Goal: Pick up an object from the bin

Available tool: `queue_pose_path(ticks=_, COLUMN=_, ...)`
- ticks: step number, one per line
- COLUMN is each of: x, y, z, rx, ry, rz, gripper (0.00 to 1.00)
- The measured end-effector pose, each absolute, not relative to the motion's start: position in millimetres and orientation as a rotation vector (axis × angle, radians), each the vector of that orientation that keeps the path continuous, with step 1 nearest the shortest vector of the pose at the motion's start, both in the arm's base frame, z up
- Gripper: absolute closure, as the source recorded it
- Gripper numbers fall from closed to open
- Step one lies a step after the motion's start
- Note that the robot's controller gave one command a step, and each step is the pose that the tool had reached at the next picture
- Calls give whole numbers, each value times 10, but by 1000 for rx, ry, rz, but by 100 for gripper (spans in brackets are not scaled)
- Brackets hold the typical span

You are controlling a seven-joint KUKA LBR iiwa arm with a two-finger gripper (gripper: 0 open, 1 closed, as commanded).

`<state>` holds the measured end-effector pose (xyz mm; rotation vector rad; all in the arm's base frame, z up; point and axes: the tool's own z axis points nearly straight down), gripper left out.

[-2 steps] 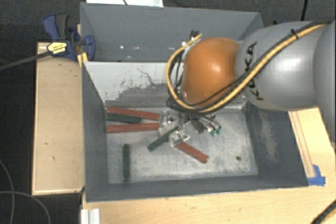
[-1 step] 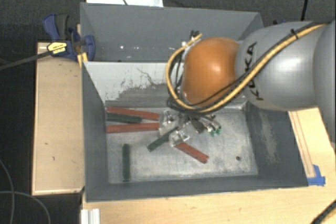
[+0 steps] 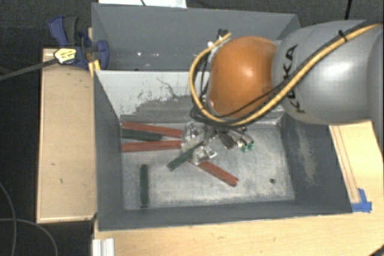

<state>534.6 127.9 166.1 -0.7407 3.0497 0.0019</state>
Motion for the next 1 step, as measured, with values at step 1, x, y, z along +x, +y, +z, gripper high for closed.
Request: queue_pose_path(ticks=1, x=5345, y=1279, z=1661, rx=-739, ry=3050, rz=2, gripper=100)
